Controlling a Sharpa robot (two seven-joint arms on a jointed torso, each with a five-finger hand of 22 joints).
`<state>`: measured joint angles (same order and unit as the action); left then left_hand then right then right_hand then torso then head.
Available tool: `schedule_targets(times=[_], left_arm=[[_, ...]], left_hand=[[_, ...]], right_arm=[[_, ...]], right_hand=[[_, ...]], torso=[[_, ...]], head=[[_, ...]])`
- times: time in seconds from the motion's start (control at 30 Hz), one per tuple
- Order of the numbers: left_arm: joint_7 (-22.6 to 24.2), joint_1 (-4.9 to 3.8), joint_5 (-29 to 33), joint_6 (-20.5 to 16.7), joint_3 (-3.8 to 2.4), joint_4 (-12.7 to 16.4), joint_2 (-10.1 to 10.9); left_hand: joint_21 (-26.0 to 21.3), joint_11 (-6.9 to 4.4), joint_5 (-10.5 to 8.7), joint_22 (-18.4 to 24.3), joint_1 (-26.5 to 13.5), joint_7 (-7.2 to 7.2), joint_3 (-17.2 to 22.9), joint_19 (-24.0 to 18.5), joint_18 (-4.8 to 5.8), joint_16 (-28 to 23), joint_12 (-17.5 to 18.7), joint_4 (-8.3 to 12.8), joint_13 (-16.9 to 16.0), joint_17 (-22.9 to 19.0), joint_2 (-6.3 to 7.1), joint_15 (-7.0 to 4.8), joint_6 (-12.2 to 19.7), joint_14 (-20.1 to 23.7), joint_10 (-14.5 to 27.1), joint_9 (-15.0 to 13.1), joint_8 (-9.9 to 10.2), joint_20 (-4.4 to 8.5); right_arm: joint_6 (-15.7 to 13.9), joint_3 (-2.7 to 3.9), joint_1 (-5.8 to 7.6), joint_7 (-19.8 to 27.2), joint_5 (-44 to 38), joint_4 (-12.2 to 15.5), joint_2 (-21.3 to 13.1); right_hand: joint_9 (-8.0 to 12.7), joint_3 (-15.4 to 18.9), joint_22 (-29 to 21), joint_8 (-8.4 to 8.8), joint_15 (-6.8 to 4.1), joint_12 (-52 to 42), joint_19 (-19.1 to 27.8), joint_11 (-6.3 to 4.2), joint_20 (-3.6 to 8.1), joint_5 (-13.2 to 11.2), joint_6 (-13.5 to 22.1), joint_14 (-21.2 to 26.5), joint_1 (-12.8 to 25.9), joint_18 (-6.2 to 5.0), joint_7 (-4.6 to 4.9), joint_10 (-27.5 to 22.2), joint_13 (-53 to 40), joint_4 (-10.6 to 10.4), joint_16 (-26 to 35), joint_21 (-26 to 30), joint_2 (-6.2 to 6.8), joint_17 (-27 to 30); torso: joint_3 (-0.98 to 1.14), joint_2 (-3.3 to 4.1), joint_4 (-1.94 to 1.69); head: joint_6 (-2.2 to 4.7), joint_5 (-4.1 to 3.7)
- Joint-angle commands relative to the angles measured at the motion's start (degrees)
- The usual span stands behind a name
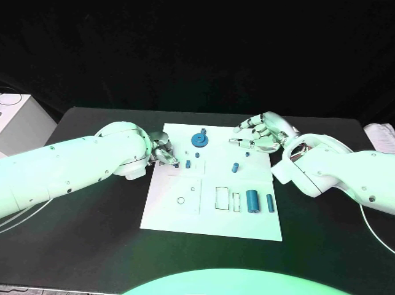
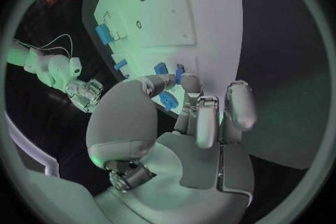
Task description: Assemble the parts on the task board
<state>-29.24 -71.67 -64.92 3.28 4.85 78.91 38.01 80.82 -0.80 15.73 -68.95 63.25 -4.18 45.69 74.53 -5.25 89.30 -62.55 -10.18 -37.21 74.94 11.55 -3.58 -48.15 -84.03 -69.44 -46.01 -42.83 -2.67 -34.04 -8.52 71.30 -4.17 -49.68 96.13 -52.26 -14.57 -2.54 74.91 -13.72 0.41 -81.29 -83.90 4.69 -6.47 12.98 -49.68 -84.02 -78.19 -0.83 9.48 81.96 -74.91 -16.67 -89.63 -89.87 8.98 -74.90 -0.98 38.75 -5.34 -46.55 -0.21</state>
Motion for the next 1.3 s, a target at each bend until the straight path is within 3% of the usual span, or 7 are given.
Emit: schedule_targets(times=[0.03, 0.73, 1.3], left_arm=[[-0.2, 0.04, -0.6, 1.5, 0.02, 0.3, -0.1], [-0.1, 0.10, -0.6, 2.1, 0.21, -0.1, -0.7], [-0.6, 0.10, -0.1, 7.4, 0.34, -2.0, -2.3]], left_hand=[[0.3, -0.15, 0.37, -0.1, 0.0, 0.93, 9.1, 0.5, 0.46, 0.4, -0.1, 9.5, 0.1, 14.1, -0.73, -0.30, -1.3, -5.6, -0.3, -4.6, -0.2, -0.08], [0.3, -0.16, 0.31, -0.2, -0.1, 0.94, 9.1, 0.5, 0.48, 0.4, 0.0, 9.6, 0.2, 14.1, -0.70, -0.31, -1.3, -5.6, -0.2, -4.6, -0.2, -0.06], [0.4, -0.17, 0.22, -0.2, -0.2, 0.94, 9.2, 0.6, 0.49, 0.4, 0.1, 9.7, 0.3, 14.0, -0.68, -0.31, -1.3, -5.6, -0.2, -4.6, -0.2, -0.04]], right_arm=[[0.8, 0.01, -0.06, 0.4, -0.5, 0.0, 0.0], [0.8, 0.01, -0.08, 0.4, -0.6, 0.1, 0.0], [0.8, 0.01, -0.08, 0.3, -0.6, 0.1, -0.1]], right_hand=[[0.1, 0.2, 15.1, -0.29, 0.08, 0.2, -6.1, 0.05, 0.09, 0.1, -0.3, -5.6, 0.5, 0.83, 0.01, -0.3, -6.6, 0.0, 0.2, -0.1, -0.23, -13.8], [0.1, 0.2, 15.1, -0.29, 0.08, 0.2, -6.1, 0.05, 0.09, 0.1, -0.3, -5.6, 0.5, 0.83, 0.01, -0.3, -6.6, 0.0, 0.2, -0.1, -0.23, -13.8], [0.1, 0.2, 15.1, -0.29, 0.08, 0.2, -6.1, 0.05, 0.09, 0.1, -0.3, -5.6, 0.5, 0.83, 0.01, -0.3, -6.6, 0.0, 0.2, -0.1, -0.23, -13.8]], torso=[[0.02, 0.02, 0.06], [0.05, 0.03, 0.04], [0.08, 0.04, 0.09]], head=[[0.00, -0.02], [-0.07, -0.21], [-0.54, -0.39]])
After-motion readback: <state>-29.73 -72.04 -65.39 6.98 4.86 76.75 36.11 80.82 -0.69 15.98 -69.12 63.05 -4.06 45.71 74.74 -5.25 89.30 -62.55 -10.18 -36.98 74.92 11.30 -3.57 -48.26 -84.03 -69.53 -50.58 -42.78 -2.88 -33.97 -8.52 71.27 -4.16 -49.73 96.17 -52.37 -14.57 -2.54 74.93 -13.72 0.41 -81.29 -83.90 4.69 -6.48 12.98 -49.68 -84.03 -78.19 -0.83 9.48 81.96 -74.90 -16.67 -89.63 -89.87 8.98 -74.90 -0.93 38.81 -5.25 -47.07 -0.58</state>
